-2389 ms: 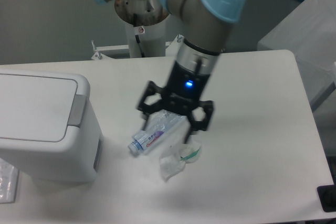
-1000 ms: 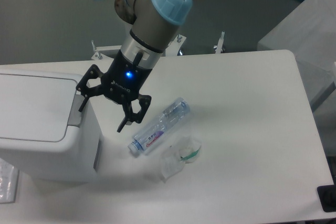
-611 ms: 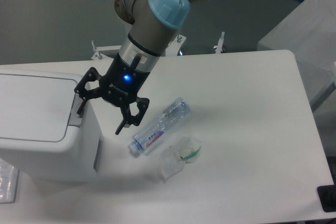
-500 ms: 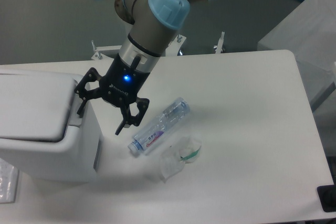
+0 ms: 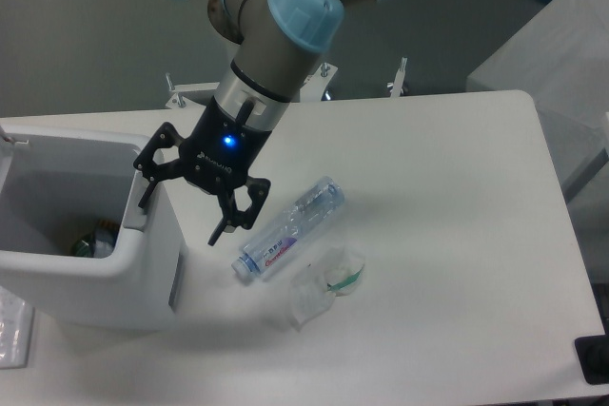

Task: Open the trash can

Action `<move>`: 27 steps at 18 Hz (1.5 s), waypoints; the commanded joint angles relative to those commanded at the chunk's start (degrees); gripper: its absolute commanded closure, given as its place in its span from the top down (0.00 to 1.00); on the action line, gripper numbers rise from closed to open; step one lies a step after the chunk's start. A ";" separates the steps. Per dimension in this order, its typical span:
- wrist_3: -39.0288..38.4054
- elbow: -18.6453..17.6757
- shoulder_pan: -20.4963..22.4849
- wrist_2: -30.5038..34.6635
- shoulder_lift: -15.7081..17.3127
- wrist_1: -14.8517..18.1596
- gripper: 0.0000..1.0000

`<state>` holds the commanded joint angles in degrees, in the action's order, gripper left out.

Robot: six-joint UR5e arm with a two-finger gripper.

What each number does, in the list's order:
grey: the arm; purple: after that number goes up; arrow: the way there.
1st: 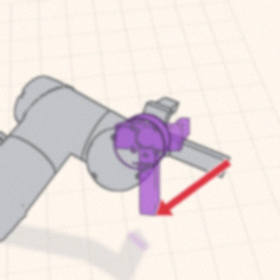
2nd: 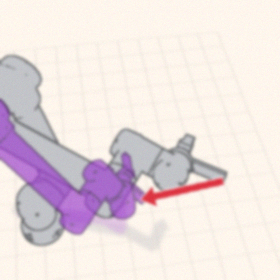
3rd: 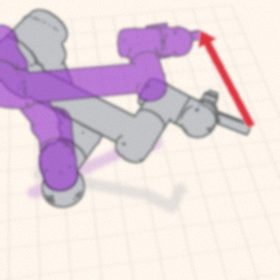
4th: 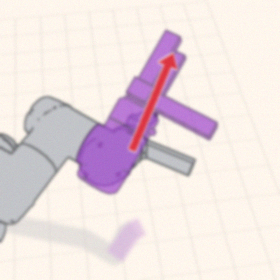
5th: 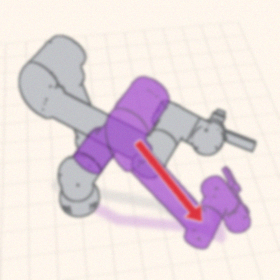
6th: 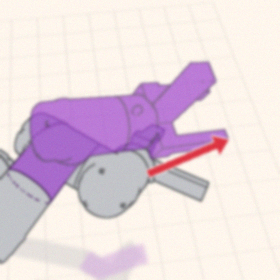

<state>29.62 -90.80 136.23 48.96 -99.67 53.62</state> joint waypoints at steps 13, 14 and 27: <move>10.98 5.72 8.61 15.36 -7.55 -1.41 1.00; 11.07 6.42 8.61 18.43 -9.39 -1.41 1.00; 40.42 16.70 16.52 34.70 -20.39 4.80 1.00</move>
<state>70.04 -74.10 152.75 83.65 -120.06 58.43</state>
